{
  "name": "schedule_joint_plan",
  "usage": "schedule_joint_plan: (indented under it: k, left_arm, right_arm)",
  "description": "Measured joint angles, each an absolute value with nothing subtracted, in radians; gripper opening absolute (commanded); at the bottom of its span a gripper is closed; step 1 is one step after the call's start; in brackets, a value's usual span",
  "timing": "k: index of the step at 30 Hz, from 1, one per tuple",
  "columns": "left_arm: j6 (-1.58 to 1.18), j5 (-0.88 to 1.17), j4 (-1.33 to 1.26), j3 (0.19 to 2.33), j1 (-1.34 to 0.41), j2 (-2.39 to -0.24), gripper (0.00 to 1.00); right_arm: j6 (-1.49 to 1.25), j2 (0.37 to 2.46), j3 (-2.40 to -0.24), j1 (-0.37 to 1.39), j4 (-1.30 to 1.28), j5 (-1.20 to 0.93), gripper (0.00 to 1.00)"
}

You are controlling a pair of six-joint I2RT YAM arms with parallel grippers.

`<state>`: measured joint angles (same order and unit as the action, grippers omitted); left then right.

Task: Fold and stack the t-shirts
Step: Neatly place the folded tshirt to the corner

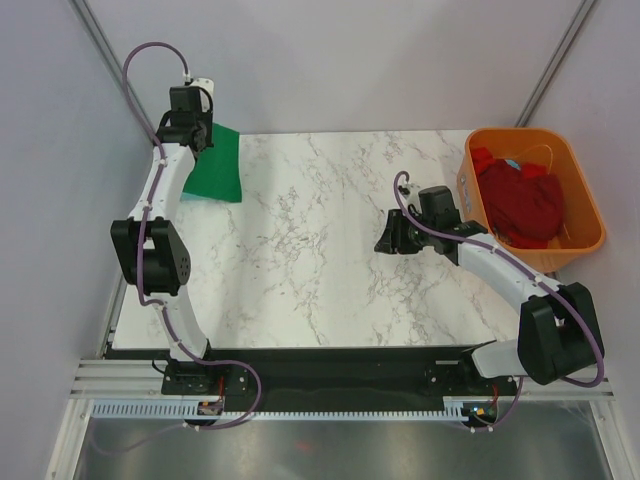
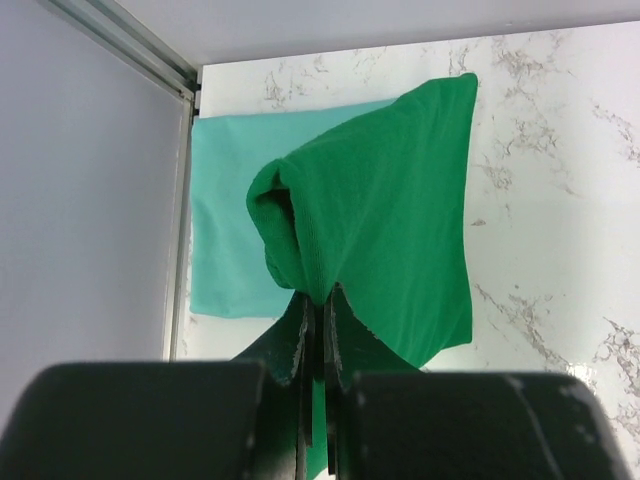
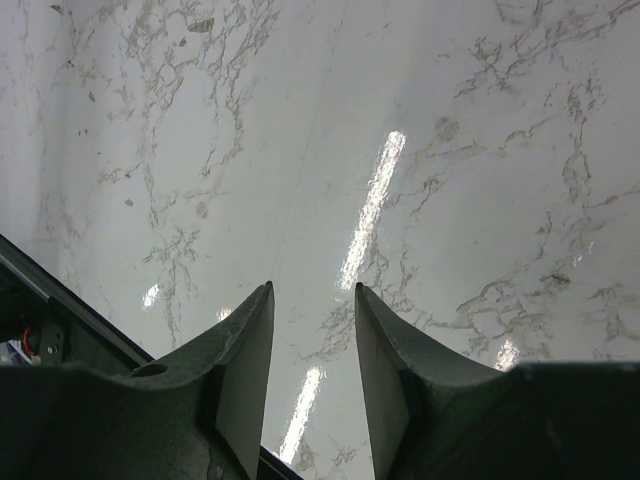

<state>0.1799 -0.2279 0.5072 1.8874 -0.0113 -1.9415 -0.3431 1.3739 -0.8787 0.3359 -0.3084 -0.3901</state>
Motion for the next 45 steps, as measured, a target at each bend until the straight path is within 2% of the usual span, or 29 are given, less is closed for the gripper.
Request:
schedule_joint_plan:
  k: [14,25,26,27,28,30,32,39,45]
  left_arm:
    - [0.234,-0.219,0.508,1.923,0.066,-1.985,0.02]
    - [0.301,-0.205,0.494,2.115,0.089,-2.186,0.02]
    - [0.302,-0.213,0.493,2.141,0.090,-2.217,0.06]
    - [0.302,-0.221,0.489,2.161,0.091,-2.241,0.14]
    - [0.302,-0.241,0.485,2.184,0.094,-2.271,0.34]
    - [0.300,-0.299,0.478,2.218,0.104,-2.325,0.38]
    - [0.297,-0.351,0.473,2.226,0.123,-2.362,0.49]
    - [0.233,-0.424,0.466,2.192,0.191,-2.370,0.50]
    - [0.113,-0.332,0.466,1.961,0.183,-2.233,0.53]
  right_arm:
    - [-0.343,1.378,-0.885,0.317,-0.307,-0.390,0.46]
    - [-0.342,1.391,-0.885,0.315,-0.307,-0.385,0.46]
    - [-0.340,1.391,-0.885,0.314,-0.307,-0.385,0.46]
    - [-0.340,1.391,-0.885,0.314,-0.308,-0.385,0.46]
    - [-0.340,1.391,-0.885,0.313,-0.307,-0.384,0.46]
    - [-0.339,1.395,-0.885,0.312,-0.307,-0.383,0.46]
    - [-0.336,1.404,-0.885,0.311,-0.307,-0.382,0.46]
    - [-0.334,1.418,-0.886,0.310,-0.315,-0.371,0.47]
    - [-0.336,1.406,-0.888,0.310,-0.327,-0.364,0.47]
